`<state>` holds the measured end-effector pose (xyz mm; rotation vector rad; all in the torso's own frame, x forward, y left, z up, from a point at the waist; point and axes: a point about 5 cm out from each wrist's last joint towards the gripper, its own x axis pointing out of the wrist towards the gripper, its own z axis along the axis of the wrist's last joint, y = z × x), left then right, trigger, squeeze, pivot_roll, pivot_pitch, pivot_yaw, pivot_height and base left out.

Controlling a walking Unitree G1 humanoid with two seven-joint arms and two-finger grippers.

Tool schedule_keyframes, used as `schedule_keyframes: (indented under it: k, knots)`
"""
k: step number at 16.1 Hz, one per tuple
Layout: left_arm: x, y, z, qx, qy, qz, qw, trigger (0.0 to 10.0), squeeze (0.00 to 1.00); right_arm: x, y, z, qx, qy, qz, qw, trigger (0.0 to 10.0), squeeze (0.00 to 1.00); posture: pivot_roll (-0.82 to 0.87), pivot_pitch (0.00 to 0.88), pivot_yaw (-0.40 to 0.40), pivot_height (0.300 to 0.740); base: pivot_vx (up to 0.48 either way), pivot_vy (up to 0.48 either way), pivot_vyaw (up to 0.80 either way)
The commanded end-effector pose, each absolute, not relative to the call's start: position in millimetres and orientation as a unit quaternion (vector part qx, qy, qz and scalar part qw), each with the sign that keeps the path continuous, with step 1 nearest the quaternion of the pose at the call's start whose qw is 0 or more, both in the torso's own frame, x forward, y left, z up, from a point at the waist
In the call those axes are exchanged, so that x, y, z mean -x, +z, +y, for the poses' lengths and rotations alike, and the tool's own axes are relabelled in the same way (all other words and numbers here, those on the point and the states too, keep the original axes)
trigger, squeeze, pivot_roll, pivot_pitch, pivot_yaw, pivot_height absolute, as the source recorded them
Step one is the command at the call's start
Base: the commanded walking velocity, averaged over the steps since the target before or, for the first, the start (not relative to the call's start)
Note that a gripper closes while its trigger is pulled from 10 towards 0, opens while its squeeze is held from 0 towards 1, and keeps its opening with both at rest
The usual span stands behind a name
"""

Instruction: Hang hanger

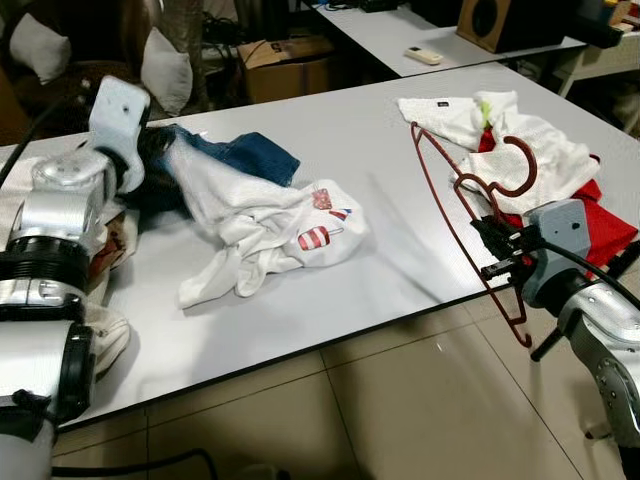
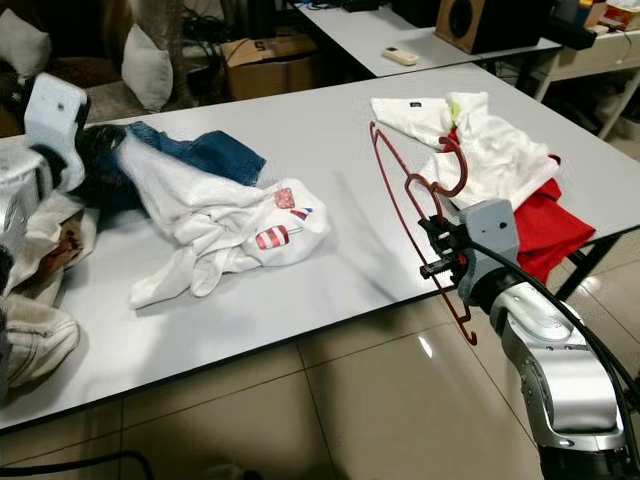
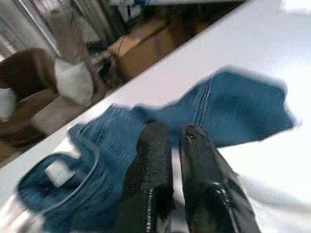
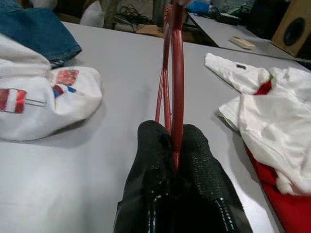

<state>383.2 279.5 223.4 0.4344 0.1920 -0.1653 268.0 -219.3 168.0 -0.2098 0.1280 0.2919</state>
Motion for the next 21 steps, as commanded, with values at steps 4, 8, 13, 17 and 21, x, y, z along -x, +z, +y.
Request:
schedule_keyframes:
  k: [4, 8, 13, 17, 21]
  knots:
    - [-375, 225, 287, -0.264, -0.134, 0.104, 0.949, 10.0, 1.00, -267, 167, -222, 0.106, 0.138, 0.070, 0.982, 10.0, 0.00, -0.12, 0.000, 0.081, 0.740, 0.000, 0.000, 0.00]
    - [-368, 222, 220, -0.262, -0.377, 0.062, 0.886, 10.0, 1.00, -269, 167, -219, 0.106, 0.138, 0.073, 0.982, 10.0, 0.00, -0.13, 0.000, 0.077, 0.740, 0.000, 0.000, 0.00]
    - [-383, 186, 155, -0.166, -0.406, 0.084, 0.895, 10.0, 0.00, -267, 160, -211, 0.094, 0.128, 0.077, 0.984, 10.0, 0.00, -0.16, 0.000, 0.091, 0.740, 0.000, 0.000, 0.00]
    - [-390, 159, 138, -0.189, -0.340, 0.120, 0.913, 10.0, 0.00, -264, 150, -203, 0.083, 0.094, 0.091, 0.988, 10.0, 0.00, -0.19, 0.000, 0.097, 0.740, 0.000, 0.000, 0.00]
    - [-392, 150, 138, -0.242, -0.292, 0.124, 0.917, 10.0, 0.00, -264, 148, -205, 0.087, 0.086, 0.098, 0.988, 10.0, 0.00, -0.20, 0.000, 0.090, 0.740, 0.000, 0.000, 0.00]
